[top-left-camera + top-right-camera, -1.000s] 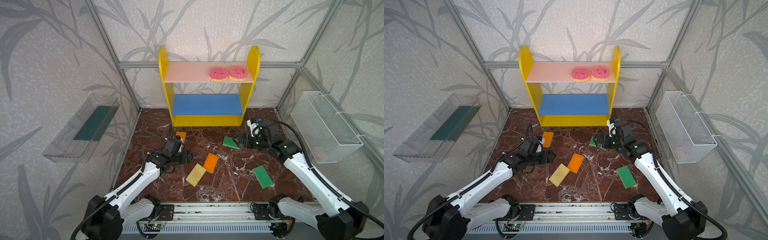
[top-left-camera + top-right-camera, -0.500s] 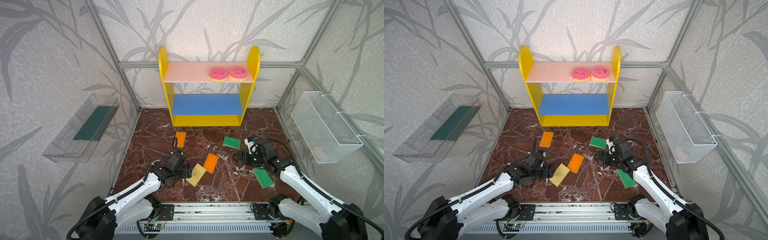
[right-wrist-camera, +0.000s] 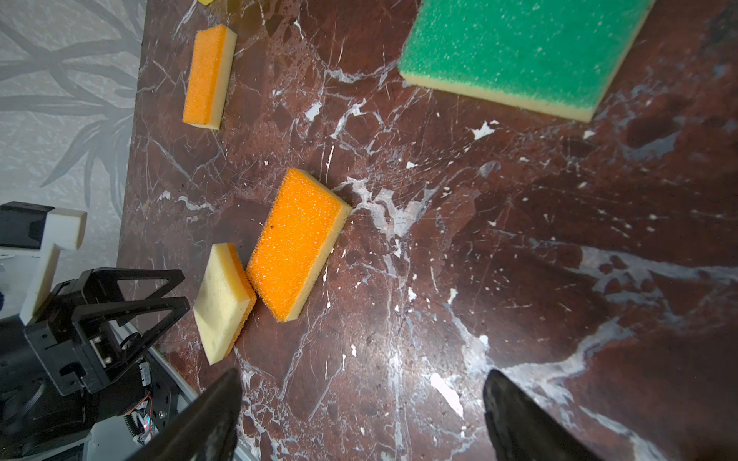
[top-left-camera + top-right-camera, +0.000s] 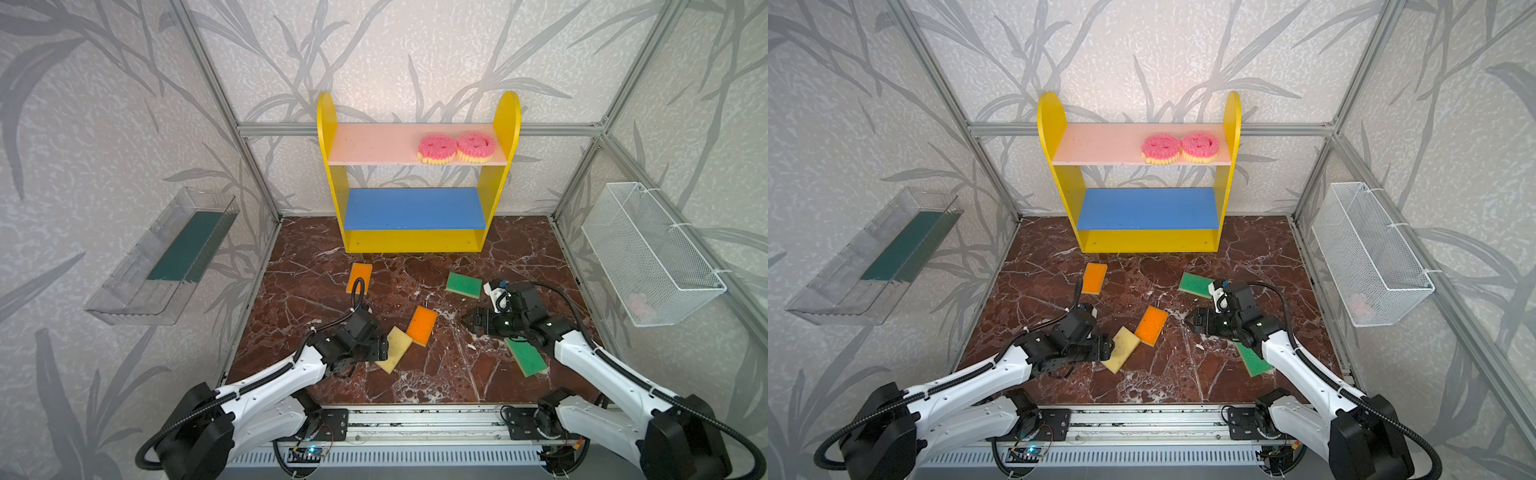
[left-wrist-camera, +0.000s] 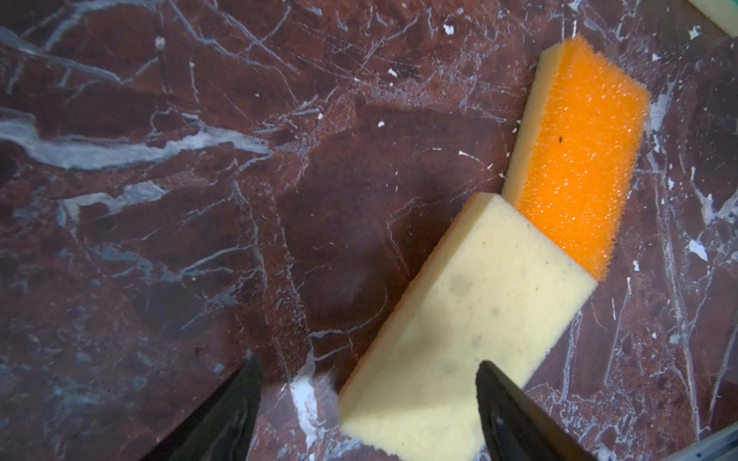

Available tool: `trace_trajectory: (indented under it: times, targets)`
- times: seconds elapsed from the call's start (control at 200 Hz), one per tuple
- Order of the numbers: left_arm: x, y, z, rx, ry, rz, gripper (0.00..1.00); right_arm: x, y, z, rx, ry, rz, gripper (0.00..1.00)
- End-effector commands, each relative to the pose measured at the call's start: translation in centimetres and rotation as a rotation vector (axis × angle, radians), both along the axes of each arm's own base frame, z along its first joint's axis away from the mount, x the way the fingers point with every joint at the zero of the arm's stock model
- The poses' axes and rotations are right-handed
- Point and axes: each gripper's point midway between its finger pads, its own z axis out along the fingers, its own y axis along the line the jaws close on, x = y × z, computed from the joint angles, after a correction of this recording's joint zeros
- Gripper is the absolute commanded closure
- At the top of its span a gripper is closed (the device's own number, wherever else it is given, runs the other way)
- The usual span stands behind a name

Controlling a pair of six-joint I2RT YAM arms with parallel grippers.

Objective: Arrange cleaning sponges on a shelf
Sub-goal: Pick up the cleaning sponge from the center of the table.

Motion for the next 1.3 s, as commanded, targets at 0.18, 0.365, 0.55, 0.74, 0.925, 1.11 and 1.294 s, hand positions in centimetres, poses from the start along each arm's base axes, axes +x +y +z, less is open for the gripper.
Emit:
trace_trajectory:
  times: [0.18, 0.365, 0.55, 0.74, 0.925, 1.11, 1.294]
  targets:
    - [0.5, -1.4, 0.6, 0.015, -0.01, -0.038, 0.14, 0.2, 0.5, -0.3, 0.018, 0.003, 0.016, 0.07]
    - [0.4, -2.6, 2.1, -0.012, -0.052, -0.089, 0.14, 0.3, 0.5, -0.4, 0.016, 0.008, 0.017, 0.07]
    - [-0.2, -4.5, 2.5, -0.022, -0.07, -0.235, 0.09, 0.2, 0.6, -0.6, 0.016, 0.012, 0.028, 0.07]
    - [-0.1, -5.0, 1.3, 0.038, -0.05, -0.324, 0.07, 0.2, 0.8, -0.5, 0.021, 0.007, 0.043, 0.06]
    - [0.4, -4.8, 0.9, 0.105, -0.063, -0.351, 0.07, 0.1, 0.9, -0.8, 0.02, 0.012, 0.051, 0.06]
    - [0.3, -4.8, -0.7, 0.149, -0.045, -0.359, 0.07, 0.0, 1.0, -1.1, 0.025, 0.019, 0.059, 0.06]
    - [0.6, -5.2, -1.9, 0.16, -0.025, -0.357, 0.1, 0.1, 1.0, -1.0, 0.019, 0.014, 0.064, 0.06]
